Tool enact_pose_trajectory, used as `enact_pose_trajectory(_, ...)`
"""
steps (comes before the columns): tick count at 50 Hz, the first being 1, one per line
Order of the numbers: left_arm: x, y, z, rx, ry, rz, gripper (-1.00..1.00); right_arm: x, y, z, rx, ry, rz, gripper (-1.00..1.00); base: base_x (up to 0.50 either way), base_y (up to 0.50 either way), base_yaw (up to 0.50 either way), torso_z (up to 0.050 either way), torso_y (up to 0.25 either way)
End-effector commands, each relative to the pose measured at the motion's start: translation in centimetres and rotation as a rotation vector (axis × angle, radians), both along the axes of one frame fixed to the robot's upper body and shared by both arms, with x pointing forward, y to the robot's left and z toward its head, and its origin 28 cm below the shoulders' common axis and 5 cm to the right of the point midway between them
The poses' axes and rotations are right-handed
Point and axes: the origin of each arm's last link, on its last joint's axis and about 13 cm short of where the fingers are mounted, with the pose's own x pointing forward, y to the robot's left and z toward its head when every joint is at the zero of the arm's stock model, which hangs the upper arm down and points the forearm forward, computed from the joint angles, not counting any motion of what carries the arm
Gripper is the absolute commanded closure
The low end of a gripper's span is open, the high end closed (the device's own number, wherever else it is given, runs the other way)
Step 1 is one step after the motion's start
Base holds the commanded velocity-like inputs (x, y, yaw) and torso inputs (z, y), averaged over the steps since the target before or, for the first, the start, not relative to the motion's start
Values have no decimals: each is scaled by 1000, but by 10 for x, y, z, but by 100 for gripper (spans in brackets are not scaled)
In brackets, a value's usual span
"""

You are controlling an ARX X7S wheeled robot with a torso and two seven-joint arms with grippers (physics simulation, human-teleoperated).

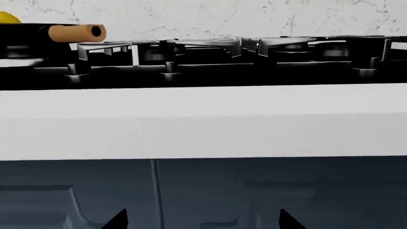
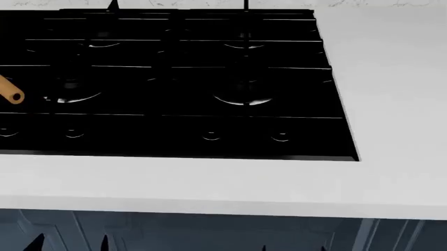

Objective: Pick the lemon from the pan and place it in the bowl.

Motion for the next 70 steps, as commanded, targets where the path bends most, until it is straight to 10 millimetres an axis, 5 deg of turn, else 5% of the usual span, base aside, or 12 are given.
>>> enact_pose_trajectory(1, 0, 20, 47, 51, -119, 103, -100, 8, -10, 32, -29, -61, -46, -100, 0, 0, 0, 0, 0)
enact_pose_trajectory(3, -3, 29, 92, 21, -208, 140, -100, 17, -17, 72, -38, -161, -48, -100, 0, 0, 0, 0, 0)
enact_pose_trajectory(6, -15, 38, 166, 15, -402, 129, -100, 14, -25, 162, -72, -365, -58, -100, 0, 0, 0, 0, 0)
enact_pose_trajectory(11, -17, 44, 266, 110, -542, 246, -100, 6, -33, 261, -80, -488, -37, -100, 0, 0, 0, 0, 0)
enact_pose_trajectory(13, -19, 35, 287, 174, -497, 110, -100, 8, -37, 286, -56, -449, -32, -100, 0, 0, 0, 0, 0)
enact_pose_trajectory(21, -5, 40, 362, 137, -417, 125, -100, 16, -42, 357, -81, -438, -60, -100, 0, 0, 0, 0, 0)
enact_pose_trajectory(70, 0, 53, 361, 7, -380, 150, -100, 25, -38, 352, -34, -373, 22, -100, 49, 421, 0, 0, 0)
